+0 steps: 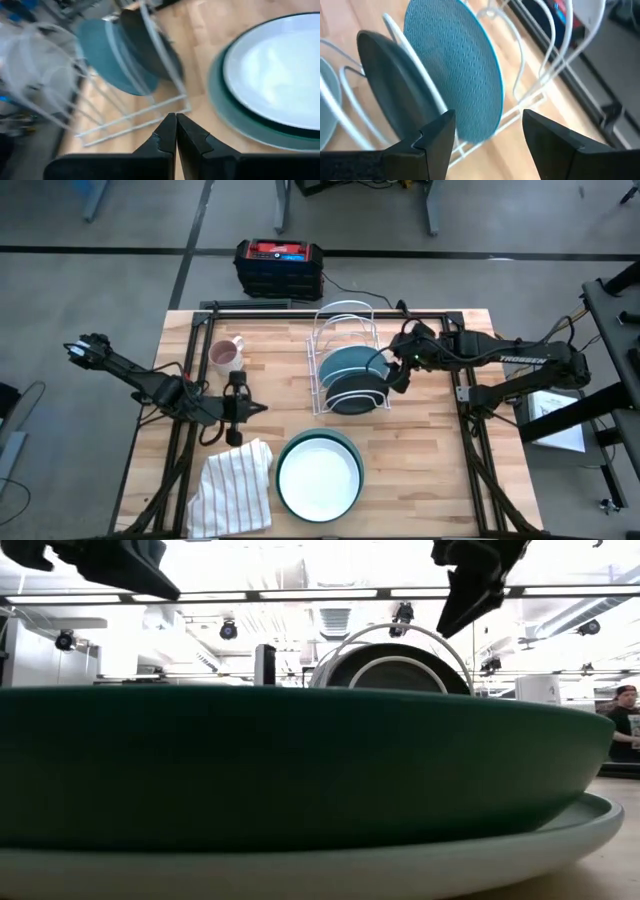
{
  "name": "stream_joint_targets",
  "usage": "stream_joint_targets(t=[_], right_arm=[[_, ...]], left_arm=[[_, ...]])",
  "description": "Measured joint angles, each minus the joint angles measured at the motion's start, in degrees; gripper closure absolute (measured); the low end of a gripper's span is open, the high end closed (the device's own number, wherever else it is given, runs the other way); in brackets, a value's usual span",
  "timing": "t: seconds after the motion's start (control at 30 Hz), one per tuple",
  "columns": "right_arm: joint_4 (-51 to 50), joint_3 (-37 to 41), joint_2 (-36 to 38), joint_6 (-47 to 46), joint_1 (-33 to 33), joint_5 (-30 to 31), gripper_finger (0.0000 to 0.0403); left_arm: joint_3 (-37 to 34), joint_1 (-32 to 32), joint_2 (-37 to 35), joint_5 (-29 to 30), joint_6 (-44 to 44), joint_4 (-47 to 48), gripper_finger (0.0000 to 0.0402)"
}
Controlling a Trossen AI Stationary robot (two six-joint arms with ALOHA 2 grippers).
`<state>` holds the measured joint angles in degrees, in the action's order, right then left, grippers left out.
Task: Sort dishes
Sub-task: Put the white plate into the dish rack
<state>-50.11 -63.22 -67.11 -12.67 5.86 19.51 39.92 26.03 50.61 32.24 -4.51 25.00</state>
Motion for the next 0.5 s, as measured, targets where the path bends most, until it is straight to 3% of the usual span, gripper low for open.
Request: stream_joint_targets(t=[0.2, 0.5], right_arm=[[-7.44, -2.18, 0.36, -12.79, -5.46, -0.01, 0.0197], [-8.28, 2.68, 1.31, -39.96, -25.07, 0.32, 0.0202]], left_arm=[[0.00, -0.01, 0.07, -11.29, 4.59, 0.46, 0.0401], [-0.61, 0.23, 9.26, -14.50, 7.91, -2.23, 0.0401]])
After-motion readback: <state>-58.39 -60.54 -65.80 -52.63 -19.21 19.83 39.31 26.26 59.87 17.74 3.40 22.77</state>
